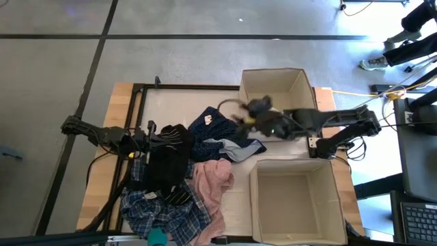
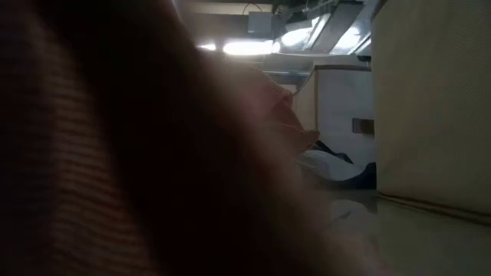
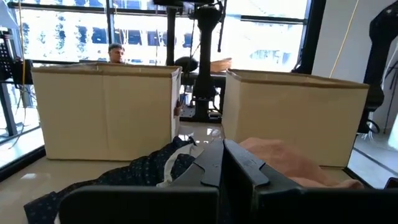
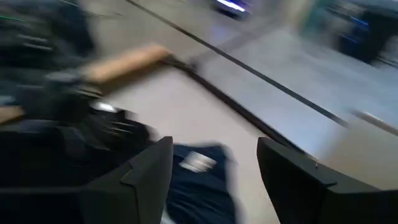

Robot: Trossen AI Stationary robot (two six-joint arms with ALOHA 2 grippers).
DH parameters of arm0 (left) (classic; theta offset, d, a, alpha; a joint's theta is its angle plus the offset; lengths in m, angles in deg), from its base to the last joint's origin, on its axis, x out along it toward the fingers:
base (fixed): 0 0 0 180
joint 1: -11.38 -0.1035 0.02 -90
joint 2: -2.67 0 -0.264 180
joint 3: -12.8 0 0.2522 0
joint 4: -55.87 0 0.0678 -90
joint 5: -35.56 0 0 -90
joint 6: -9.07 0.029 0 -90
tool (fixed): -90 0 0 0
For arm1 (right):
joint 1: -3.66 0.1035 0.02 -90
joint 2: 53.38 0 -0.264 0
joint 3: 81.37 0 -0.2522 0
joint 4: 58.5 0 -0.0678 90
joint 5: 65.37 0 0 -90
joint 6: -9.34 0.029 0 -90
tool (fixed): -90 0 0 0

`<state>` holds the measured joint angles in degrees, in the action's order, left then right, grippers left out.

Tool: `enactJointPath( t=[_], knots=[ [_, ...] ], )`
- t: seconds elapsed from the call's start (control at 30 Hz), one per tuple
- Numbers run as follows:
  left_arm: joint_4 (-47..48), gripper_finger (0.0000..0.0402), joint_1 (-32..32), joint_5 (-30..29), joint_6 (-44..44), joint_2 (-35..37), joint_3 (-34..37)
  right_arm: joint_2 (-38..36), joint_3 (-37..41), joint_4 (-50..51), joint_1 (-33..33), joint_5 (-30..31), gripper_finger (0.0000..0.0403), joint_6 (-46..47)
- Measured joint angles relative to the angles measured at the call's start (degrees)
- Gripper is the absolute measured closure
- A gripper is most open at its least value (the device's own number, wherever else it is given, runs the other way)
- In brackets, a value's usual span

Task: Sort clothes
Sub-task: Put the black striped sock into the top laundry organizer

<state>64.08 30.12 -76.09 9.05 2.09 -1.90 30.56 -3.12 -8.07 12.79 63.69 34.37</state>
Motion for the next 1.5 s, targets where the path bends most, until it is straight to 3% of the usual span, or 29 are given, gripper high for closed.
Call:
enactJointPath(
  t=[0.17, 0.5, 0.93, 1.23, 1.5],
  knots=[
    [-2.3, 0.0400, 0.0, 0.0, 4.5, 0.0, -0.6, 4.3, 0.0, -15.2, 5.0, -5.2, 0.0168, -7.8],
    [-2.8, 0.0400, 0.0, 0.0, 5.4, 0.0, -0.6, 15.2, 0.0, -27.8, 6.6, -14.6, 0.0168, -10.4],
    [-2.6, 0.0400, 0.0, 0.0, 3.1, 0.0, -0.7, 27.7, -5.1, -33.2, 6.7, -22.7, 0.0168, -13.9],
    [0.1, 0.0400, 0.0, 0.0, -1.4, 0.0, -0.7, 34.6, -5.1, -46.1, 7.2, -31.1, 0.0168, -14.1],
    [0.7, 0.0400, 0.0, 0.0, -1.7, 0.0, -0.7, 40.5, -5.6, -50.2, 9.7, -37.7, 0.0168, -16.3]
  ],
)
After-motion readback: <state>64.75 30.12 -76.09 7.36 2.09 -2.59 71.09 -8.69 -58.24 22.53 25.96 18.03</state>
